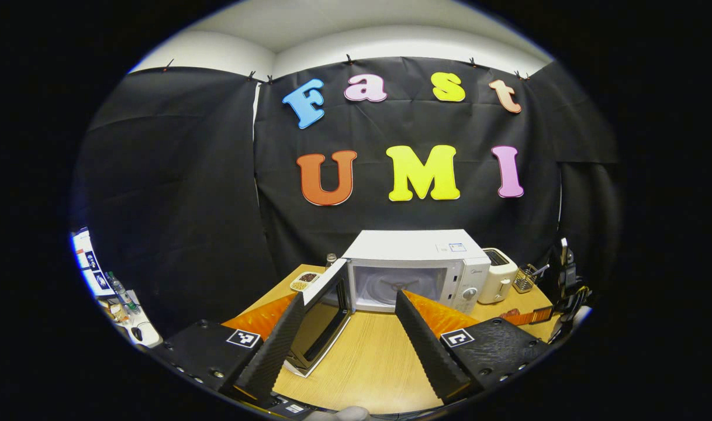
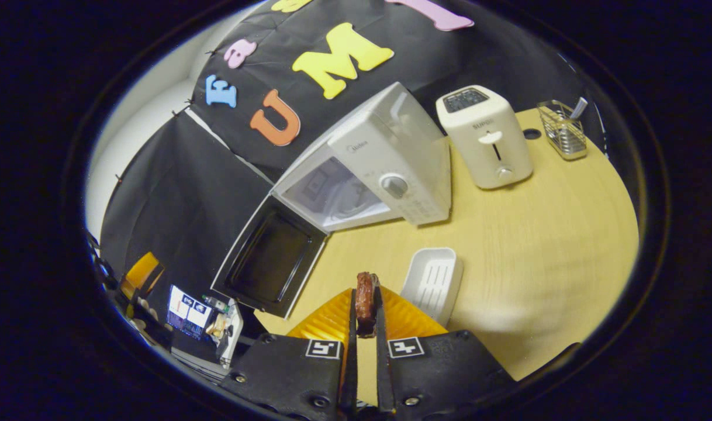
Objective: Open the microwave oven with the left hand, put the food in, and close the microwave oven.
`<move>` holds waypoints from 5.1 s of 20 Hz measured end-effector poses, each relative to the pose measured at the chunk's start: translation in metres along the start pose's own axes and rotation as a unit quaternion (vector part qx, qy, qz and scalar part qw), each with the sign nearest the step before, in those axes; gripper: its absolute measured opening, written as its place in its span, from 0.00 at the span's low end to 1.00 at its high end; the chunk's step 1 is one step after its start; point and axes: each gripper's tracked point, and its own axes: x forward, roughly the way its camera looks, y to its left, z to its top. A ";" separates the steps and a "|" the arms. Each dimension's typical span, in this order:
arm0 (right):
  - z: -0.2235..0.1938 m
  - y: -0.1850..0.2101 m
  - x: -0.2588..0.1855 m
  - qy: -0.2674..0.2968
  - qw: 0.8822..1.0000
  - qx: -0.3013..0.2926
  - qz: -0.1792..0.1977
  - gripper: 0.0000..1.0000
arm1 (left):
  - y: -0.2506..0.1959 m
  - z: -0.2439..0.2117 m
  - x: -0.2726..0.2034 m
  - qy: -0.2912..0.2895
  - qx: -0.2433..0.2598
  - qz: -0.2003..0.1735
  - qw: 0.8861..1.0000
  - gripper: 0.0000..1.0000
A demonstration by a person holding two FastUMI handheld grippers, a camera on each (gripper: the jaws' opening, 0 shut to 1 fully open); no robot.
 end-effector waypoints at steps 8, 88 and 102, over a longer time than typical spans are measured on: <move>0.022 0.090 0.109 -0.096 0.995 0.032 0.000 0.16 | 0.025 -0.024 0.007 0.015 0.020 -0.071 0.997 0.96; -0.027 0.166 -0.078 -0.134 0.931 -0.162 -0.299 1.00 | 0.225 -0.179 0.124 0.044 -0.016 -0.052 0.998 0.00; -0.038 0.134 -0.101 -0.121 0.935 -0.120 -0.312 1.00 | 0.134 -0.203 0.127 0.077 -0.005 -0.103 0.992 0.00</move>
